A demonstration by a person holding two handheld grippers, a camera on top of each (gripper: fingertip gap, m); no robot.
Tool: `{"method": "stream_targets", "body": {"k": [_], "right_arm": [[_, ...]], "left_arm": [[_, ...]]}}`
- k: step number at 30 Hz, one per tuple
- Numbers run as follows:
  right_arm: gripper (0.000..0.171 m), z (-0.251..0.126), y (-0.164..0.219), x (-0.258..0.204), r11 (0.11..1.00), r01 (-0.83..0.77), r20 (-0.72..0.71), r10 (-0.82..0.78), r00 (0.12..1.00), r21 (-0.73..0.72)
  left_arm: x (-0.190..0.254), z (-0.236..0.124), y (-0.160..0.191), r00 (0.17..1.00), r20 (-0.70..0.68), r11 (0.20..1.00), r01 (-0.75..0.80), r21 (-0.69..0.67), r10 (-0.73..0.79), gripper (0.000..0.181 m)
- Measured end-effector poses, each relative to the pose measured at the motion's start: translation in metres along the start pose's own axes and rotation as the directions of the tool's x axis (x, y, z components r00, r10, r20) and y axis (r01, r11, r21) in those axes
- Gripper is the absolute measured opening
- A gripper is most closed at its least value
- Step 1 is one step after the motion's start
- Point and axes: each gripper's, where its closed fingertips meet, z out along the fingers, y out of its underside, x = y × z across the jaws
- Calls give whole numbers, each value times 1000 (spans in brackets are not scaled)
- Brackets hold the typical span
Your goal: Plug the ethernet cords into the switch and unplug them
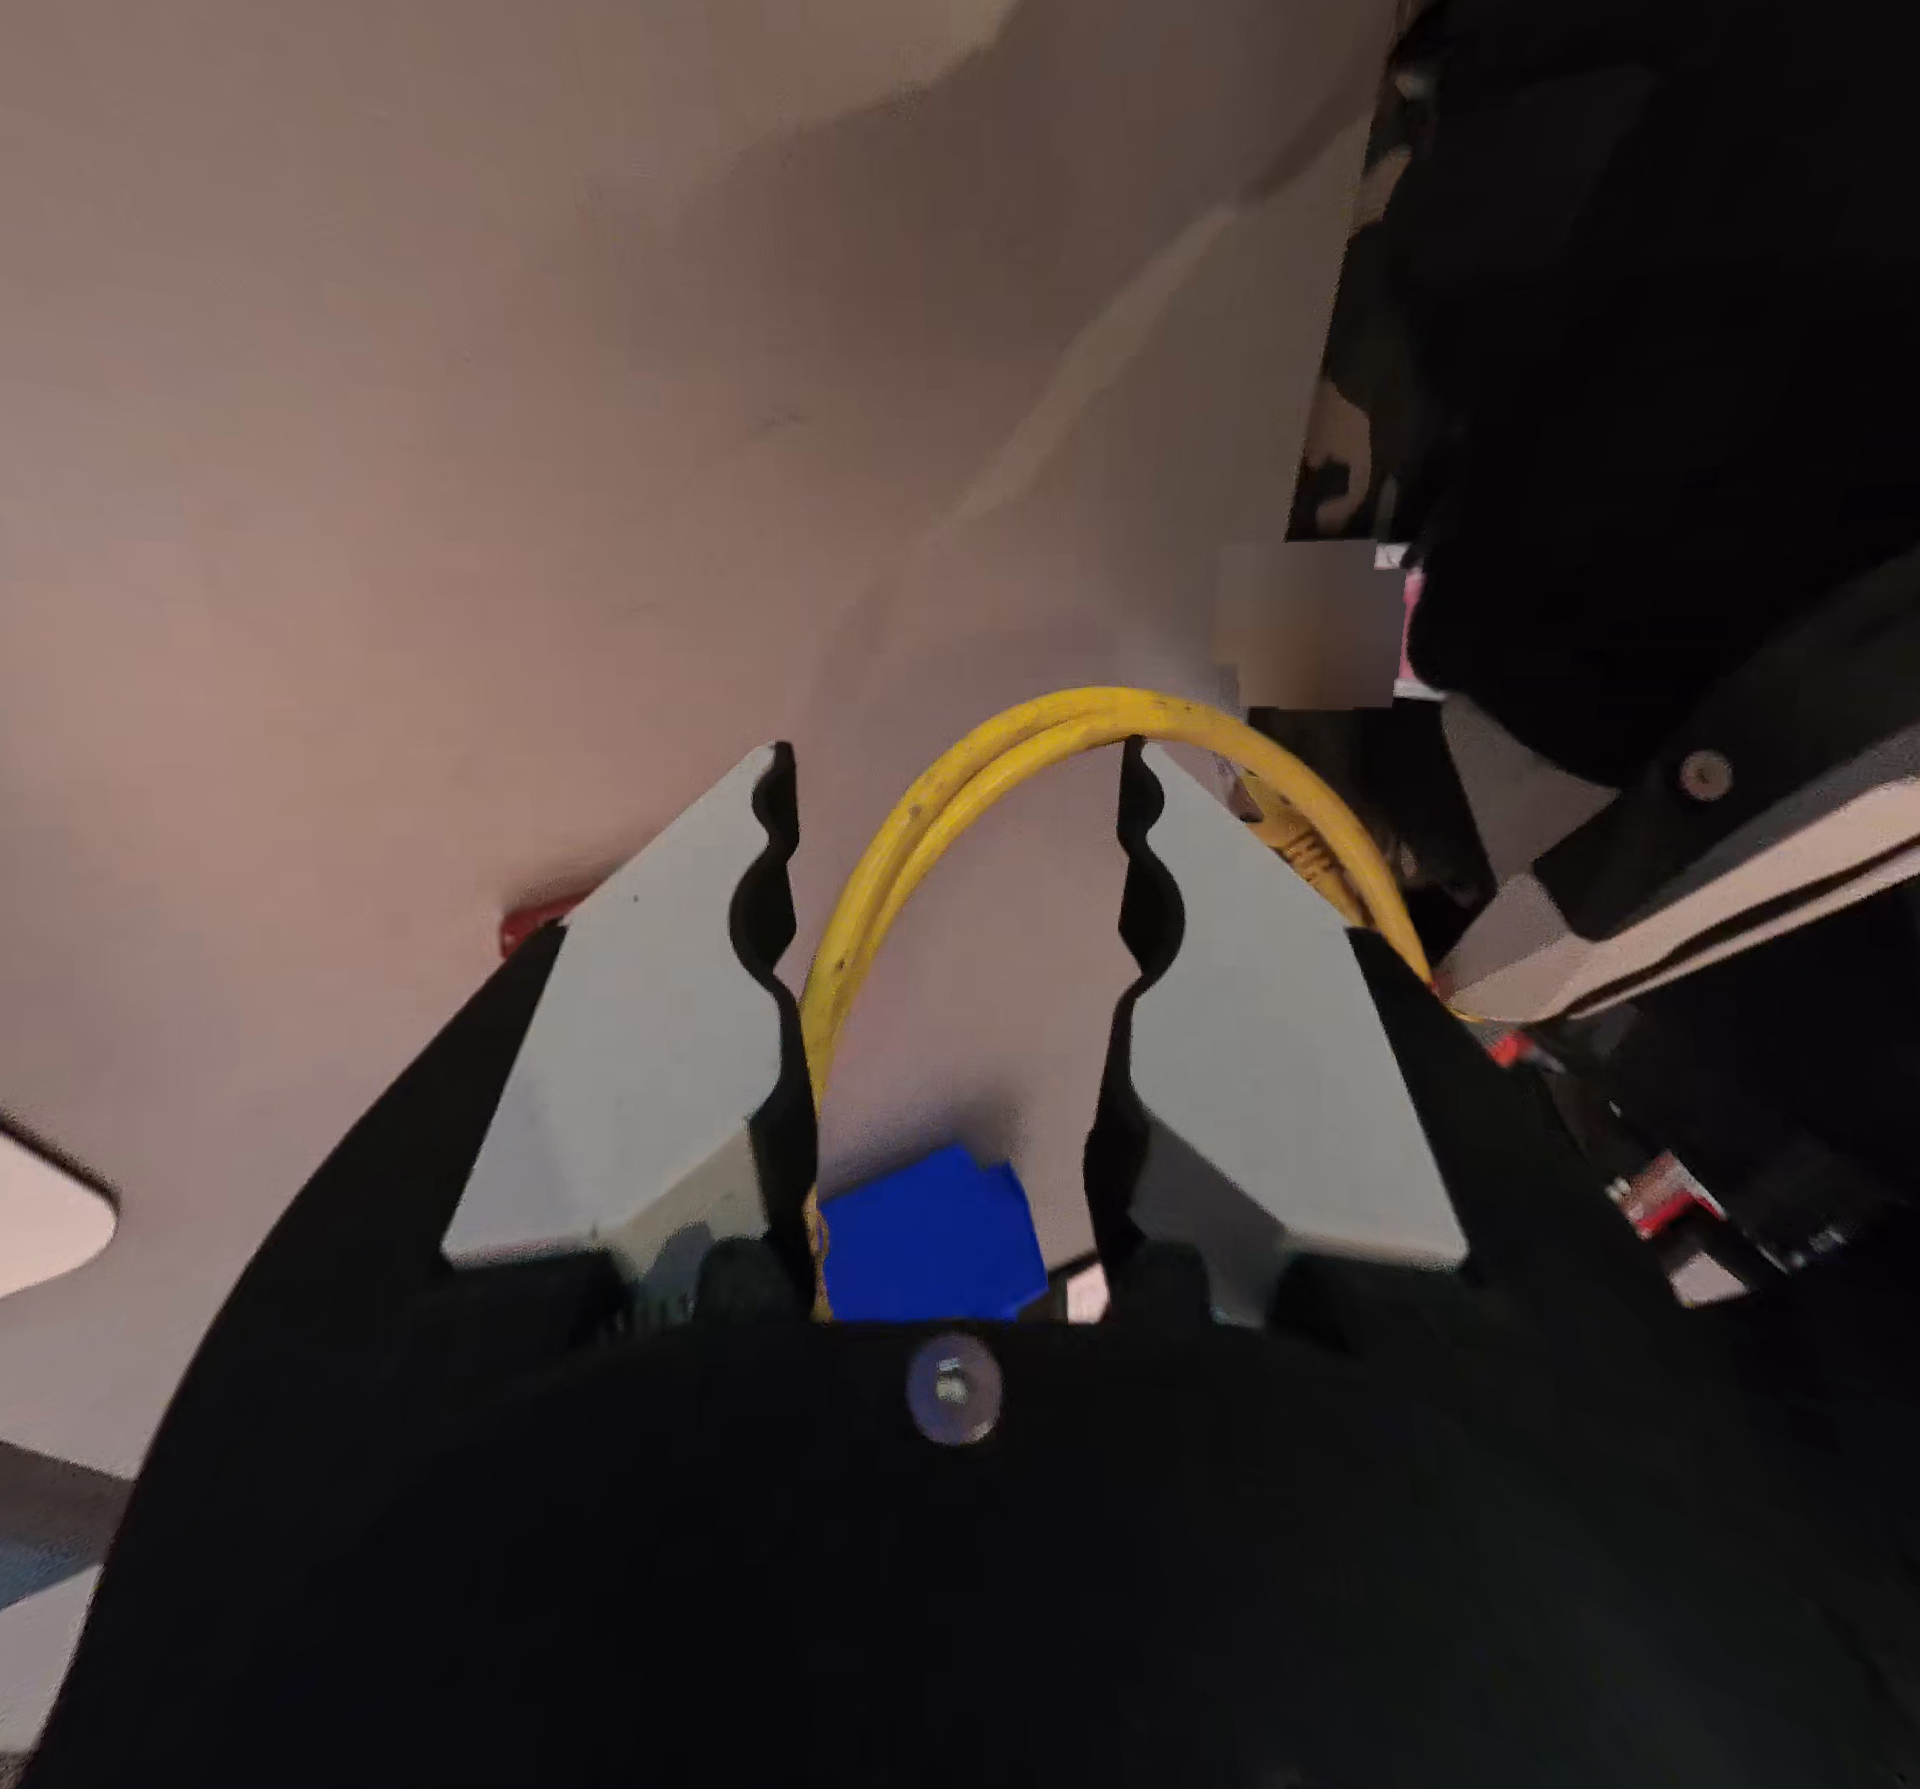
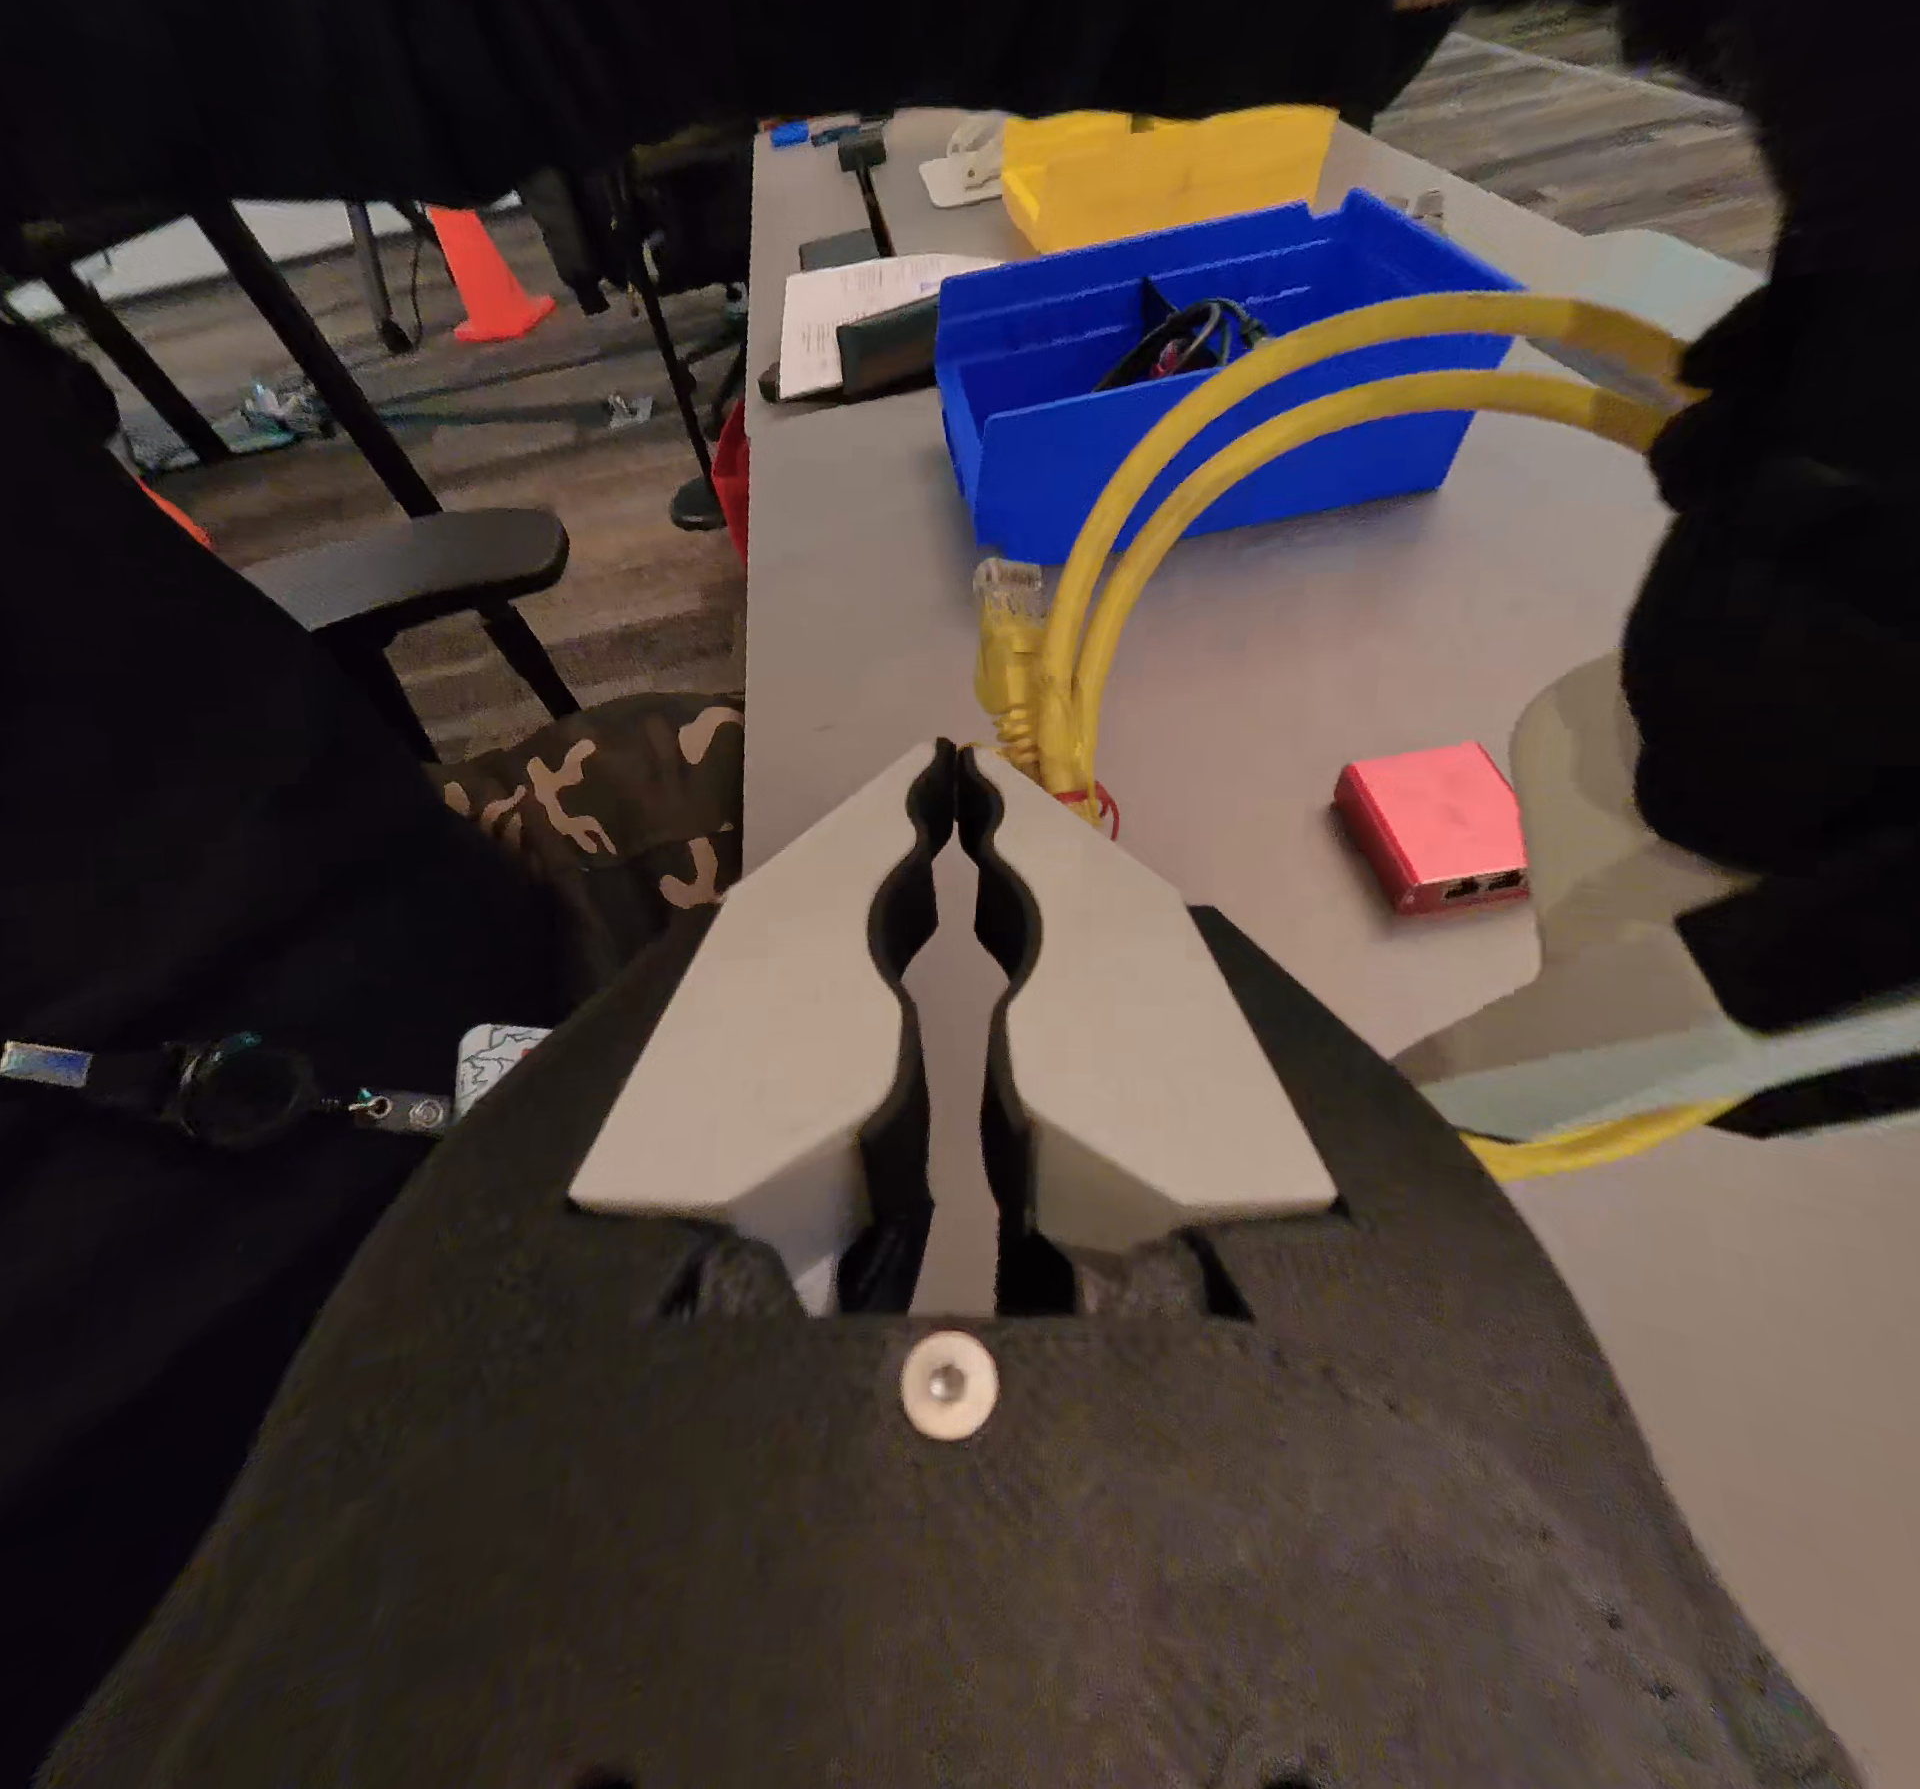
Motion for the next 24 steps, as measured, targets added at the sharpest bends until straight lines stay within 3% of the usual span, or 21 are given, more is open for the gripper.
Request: {"method": "stream_targets", "body": {"k": [3,6,11,15,18,22,24], "right_arm": [[0,-15,-3,5,997,-42,13,41,999,58],[0,-25,-6,6,996,-42,15,40,999,77],[0,-25,2,11,998,-43,0,43,999,39],[0,-21,24,14,996,-80,5,80,997,-36],[0,-20,45,14,988,-143,19,144,989,-62],[0,-25,54,15,976,-215,41,216,976,-21],[0,-29,56,17,973,-232,36,232,972,-4]], "left_arm": [[0,-11,-17,999,-20,991,-27,133,30,59],[0,-22,-16,998,-45,984,-30,178,39,59],[-24,0,22,989,139,991,-33,-130,51,69],[-30,23,17,960,242,970,-88,-225,143,71],[-35,24,6,933,321,980,-117,-164,165,70],[-7,13,2,954,290,988,-108,113,71,70],[19,9,8,970,242,945,-92,314,14,70]]}}
